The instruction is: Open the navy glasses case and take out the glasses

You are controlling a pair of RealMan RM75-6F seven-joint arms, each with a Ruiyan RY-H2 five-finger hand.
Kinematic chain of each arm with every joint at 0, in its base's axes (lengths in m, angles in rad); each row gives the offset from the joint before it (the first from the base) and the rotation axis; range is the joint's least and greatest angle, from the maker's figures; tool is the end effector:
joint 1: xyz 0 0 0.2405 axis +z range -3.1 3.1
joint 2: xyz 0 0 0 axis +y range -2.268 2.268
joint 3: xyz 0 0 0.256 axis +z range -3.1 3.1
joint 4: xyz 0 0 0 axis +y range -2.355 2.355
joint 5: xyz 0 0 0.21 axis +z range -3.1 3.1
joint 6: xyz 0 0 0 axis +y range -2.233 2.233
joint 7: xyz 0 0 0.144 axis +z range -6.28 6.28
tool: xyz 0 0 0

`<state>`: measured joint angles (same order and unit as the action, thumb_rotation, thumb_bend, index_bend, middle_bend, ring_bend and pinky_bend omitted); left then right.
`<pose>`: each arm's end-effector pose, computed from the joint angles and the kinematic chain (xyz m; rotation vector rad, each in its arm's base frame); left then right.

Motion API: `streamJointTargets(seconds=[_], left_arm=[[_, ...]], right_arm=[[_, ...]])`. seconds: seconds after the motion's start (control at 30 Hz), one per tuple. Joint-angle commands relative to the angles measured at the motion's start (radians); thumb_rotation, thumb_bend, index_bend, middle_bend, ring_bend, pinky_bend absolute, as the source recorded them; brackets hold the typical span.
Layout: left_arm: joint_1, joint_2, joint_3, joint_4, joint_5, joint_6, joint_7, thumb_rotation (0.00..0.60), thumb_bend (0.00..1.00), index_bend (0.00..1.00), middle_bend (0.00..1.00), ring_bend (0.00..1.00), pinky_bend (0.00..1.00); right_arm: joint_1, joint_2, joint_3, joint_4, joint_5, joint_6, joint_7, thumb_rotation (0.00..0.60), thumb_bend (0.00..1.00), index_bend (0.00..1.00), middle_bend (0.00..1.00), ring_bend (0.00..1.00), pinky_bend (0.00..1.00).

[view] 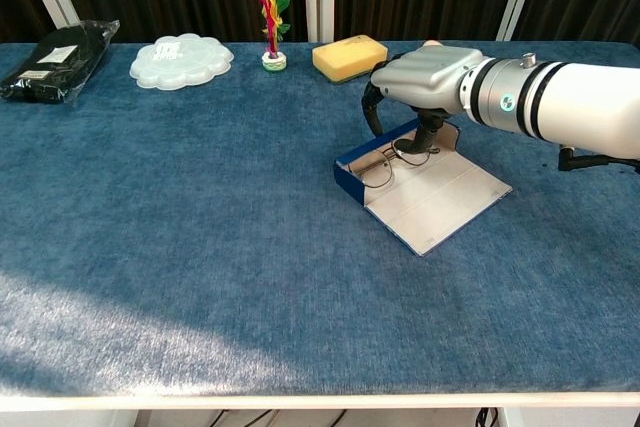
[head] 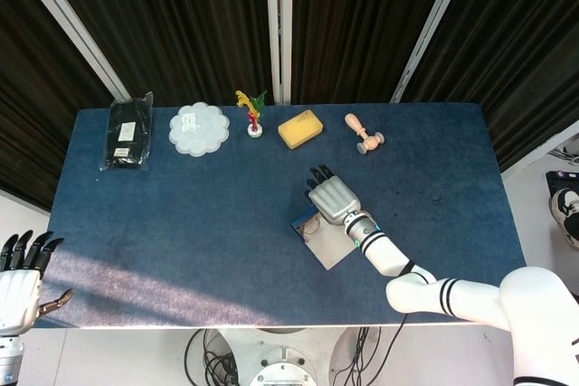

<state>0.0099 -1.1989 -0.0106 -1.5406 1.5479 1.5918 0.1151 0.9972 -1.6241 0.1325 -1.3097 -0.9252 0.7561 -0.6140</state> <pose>-0.3234 0.1429 0.1458 -1.3673 -0.8127 -0.8173 -0.1082 -0.3819 -0.0559 2.1281 -0.6475 0.6386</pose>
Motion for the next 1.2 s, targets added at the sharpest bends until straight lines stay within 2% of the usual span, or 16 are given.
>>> streamJointTargets(seconds=[0.03,0.43,0.8,1.03,1.2], left_arm=[[0.000,0.000,-0.001,0.001,0.000,0.001,-0.001,0.600,0.00,0.20,0.11,0.00,0.00],[0.002,-0.004,-0.001,0.010,-0.001,0.001,-0.008,0.600,0.00,0.20,0.11,0.00,0.00],[0.003,-0.005,-0.001,0.012,-0.001,0.002,-0.008,0.600,0.00,0.19,0.11,0.00,0.00],[-0.004,-0.005,-0.003,0.013,0.001,-0.006,-0.007,0.600,0.00,0.18,0.11,0.00,0.00],[-0.013,-0.008,-0.006,0.013,0.002,-0.017,-0.006,0.600,0.00,0.18,0.11,0.00,0.00]], right_arm=[[0.003,-0.001,-0.002,0.000,0.005,0.003,-0.003,0.600,0.36,0.45,0.21,0.00,0.00],[0.016,-0.003,-0.011,-0.007,0.038,0.015,-0.026,0.600,0.39,0.47,0.22,0.00,0.00],[0.016,-0.008,-0.010,-0.009,0.044,0.048,-0.027,0.600,0.44,0.60,0.27,0.00,0.00],[-0.021,-0.033,0.012,0.019,0.007,0.146,0.018,0.600,0.43,0.63,0.28,0.00,0.00],[-0.039,-0.112,0.047,0.103,-0.016,0.253,0.022,0.600,0.40,0.65,0.28,0.00,0.00]])
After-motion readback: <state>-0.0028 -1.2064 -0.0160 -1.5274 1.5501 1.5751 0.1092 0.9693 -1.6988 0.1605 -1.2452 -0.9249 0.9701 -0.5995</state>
